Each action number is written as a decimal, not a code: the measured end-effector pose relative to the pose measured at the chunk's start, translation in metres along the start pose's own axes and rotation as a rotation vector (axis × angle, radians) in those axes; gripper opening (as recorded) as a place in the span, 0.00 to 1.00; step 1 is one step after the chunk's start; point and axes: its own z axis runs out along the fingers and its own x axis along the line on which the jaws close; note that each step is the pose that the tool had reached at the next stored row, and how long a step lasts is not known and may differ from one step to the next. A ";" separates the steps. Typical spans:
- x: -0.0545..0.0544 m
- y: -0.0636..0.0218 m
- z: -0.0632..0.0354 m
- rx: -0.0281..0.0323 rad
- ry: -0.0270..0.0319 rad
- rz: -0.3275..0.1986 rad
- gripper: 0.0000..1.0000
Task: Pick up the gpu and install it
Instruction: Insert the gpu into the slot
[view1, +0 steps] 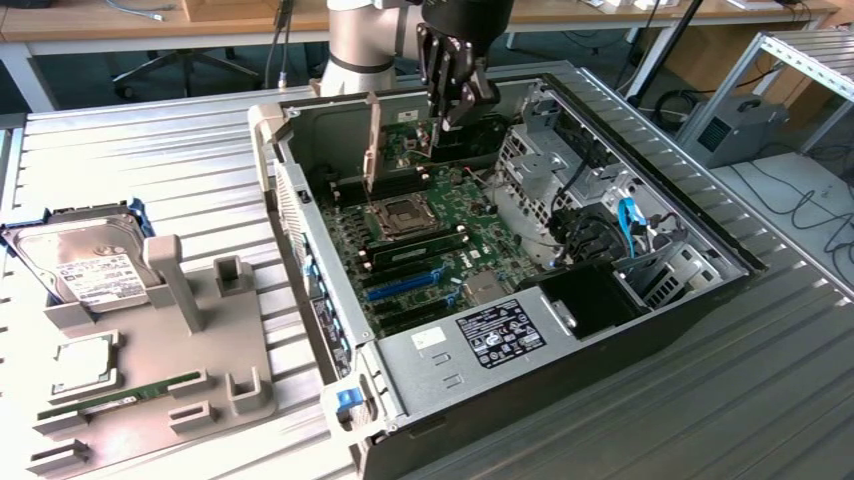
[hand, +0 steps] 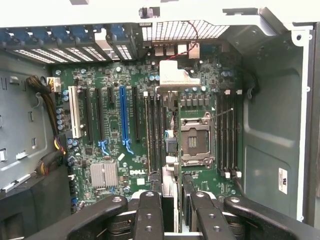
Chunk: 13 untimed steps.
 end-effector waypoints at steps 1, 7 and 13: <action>0.000 0.0000 0.0000 -0.0001 0.0000 -0.002 0.27; 0.000 0.0000 0.0000 -0.0004 -0.0003 -0.012 0.27; 0.000 0.0000 0.0000 -0.0007 -0.0006 -0.021 0.27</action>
